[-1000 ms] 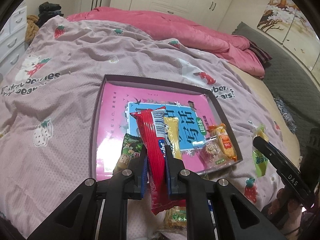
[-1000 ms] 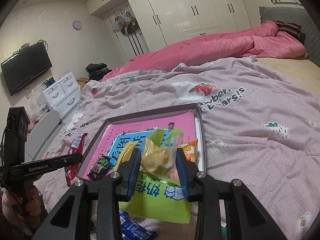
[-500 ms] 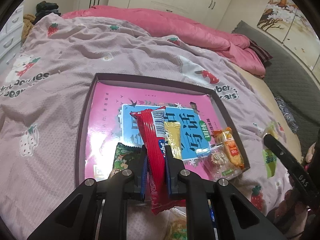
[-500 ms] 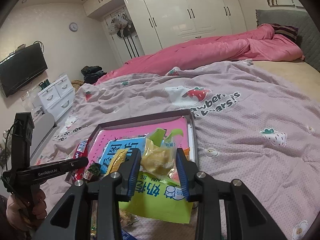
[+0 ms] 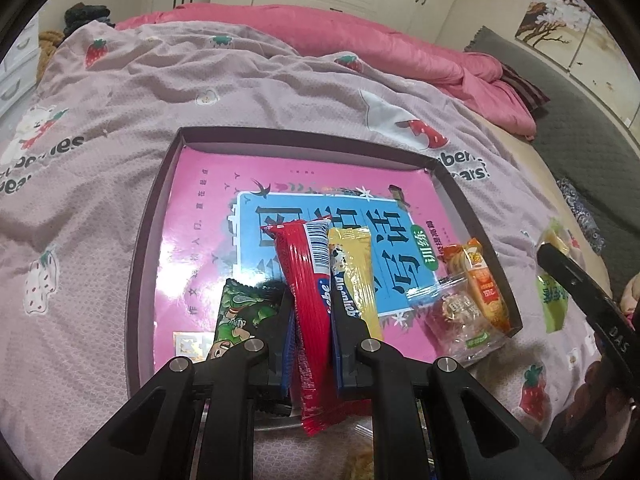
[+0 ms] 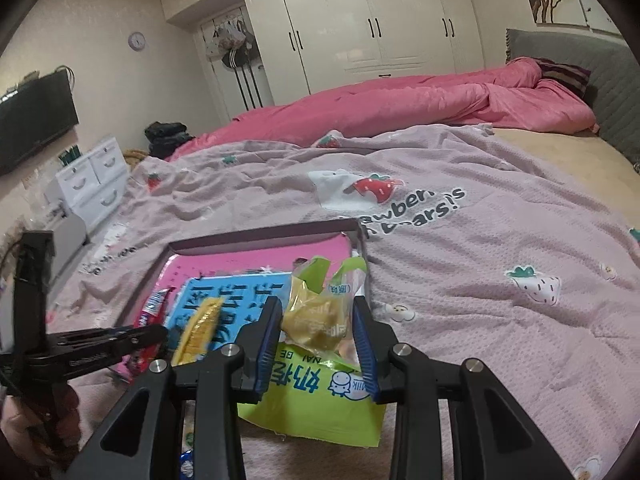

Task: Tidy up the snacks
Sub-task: 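Lift the red wafer stick and clear bag over the tray with both grippers, then lower the red wafer stick and clear bag onto the pink book and open both grippers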

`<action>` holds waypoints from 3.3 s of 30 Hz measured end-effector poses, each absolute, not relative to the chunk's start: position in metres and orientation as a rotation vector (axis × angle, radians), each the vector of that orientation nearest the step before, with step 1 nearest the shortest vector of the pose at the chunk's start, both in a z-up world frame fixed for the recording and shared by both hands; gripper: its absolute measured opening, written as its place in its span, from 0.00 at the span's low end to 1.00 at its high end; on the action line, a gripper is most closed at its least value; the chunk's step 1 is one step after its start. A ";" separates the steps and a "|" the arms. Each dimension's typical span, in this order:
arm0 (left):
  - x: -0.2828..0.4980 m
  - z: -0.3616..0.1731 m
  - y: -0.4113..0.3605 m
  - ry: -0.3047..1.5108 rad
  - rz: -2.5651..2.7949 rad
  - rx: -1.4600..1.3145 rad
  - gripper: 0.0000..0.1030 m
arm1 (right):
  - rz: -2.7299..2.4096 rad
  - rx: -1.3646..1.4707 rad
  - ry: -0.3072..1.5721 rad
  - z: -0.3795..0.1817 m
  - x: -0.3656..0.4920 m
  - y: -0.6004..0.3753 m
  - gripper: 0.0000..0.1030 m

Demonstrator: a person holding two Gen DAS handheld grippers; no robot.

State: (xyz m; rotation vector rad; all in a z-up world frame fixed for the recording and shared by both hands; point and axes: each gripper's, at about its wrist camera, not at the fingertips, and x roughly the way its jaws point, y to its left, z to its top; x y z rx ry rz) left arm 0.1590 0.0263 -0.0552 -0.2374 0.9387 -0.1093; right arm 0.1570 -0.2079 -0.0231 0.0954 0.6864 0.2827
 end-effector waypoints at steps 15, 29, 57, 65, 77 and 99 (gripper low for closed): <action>0.160 -0.058 0.024 0.950 -0.110 -0.231 0.15 | 0.245 -0.160 0.722 -0.050 0.167 -0.171 0.35; 0.159 -0.059 0.024 0.957 -0.115 -0.229 0.15 | 0.401 -0.078 0.739 -0.054 0.167 -0.159 0.35; 0.160 -0.063 0.023 0.972 -0.125 -0.227 0.16 | 0.364 -0.027 0.769 -0.059 0.171 -0.170 0.38; 0.160 -0.062 0.024 0.972 -0.129 -0.229 0.16 | 0.366 -0.018 0.769 -0.058 0.171 -0.171 0.42; 0.159 -0.060 0.024 0.967 -0.135 -0.234 0.19 | 0.363 0.001 0.764 -0.055 0.170 -0.173 0.44; 0.154 -0.042 0.027 0.933 -0.155 -0.252 0.52 | 0.361 0.015 0.713 -0.043 0.164 -0.177 0.47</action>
